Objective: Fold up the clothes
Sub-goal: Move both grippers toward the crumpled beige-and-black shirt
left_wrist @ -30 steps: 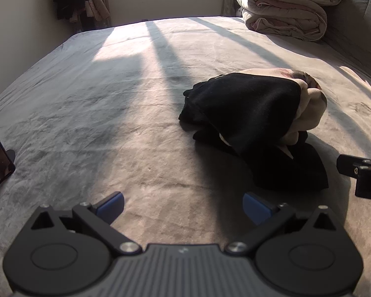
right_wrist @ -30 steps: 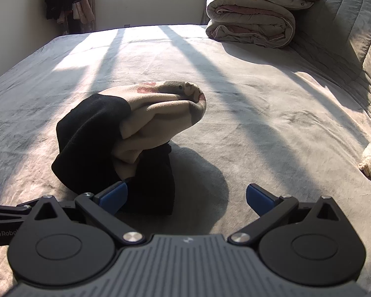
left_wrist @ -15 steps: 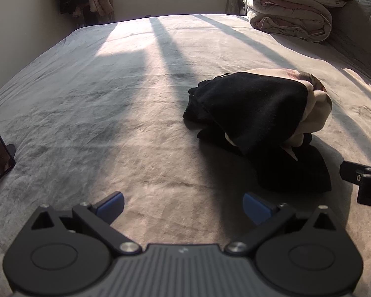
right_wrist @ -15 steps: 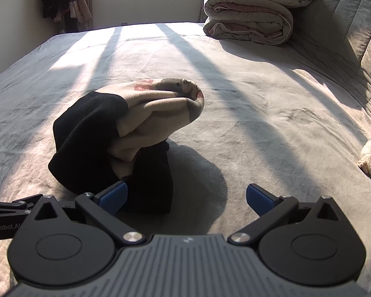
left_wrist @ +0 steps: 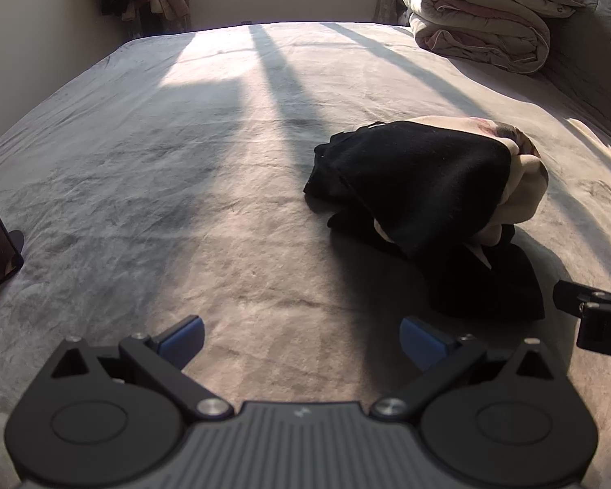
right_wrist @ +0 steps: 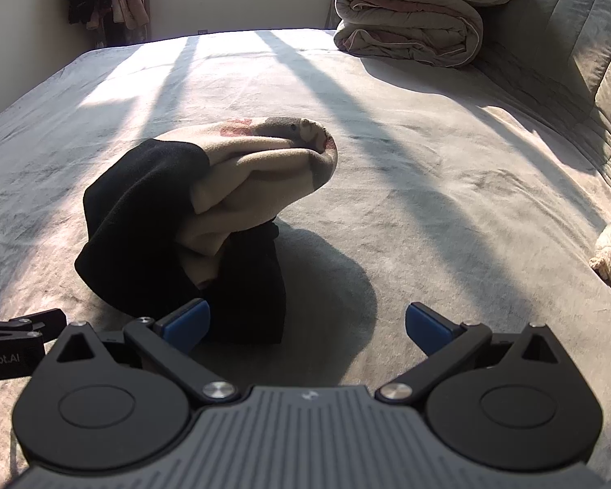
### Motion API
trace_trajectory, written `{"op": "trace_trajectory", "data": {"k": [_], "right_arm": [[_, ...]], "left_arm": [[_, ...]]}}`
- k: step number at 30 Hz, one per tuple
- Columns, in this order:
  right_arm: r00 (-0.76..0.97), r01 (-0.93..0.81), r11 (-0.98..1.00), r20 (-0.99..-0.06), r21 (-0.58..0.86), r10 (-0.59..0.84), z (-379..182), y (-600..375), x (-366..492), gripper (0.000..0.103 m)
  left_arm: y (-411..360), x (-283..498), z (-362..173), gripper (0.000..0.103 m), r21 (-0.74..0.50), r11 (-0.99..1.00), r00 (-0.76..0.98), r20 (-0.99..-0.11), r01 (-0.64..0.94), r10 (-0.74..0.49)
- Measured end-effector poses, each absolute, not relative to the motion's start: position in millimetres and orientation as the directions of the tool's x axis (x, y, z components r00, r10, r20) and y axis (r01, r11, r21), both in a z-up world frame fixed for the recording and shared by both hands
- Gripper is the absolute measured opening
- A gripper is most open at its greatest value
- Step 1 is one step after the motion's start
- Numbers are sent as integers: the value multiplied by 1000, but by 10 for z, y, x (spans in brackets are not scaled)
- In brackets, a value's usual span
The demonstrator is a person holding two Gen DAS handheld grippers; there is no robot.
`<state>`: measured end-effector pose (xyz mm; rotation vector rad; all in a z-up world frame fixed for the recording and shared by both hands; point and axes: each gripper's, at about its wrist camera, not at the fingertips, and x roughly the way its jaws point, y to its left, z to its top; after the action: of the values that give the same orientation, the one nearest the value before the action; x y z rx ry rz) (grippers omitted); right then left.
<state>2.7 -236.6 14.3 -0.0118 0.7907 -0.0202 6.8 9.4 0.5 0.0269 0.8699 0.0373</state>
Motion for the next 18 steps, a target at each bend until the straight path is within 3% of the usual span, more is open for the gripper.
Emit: {"op": "trace_trajectory", "data": {"k": [18], "right_arm": [[688,48,999,-725,4,-30,116,-2380,84,103]], "left_arm": [[65,130,22,102,27,999,602,-798,-21,34]]}}
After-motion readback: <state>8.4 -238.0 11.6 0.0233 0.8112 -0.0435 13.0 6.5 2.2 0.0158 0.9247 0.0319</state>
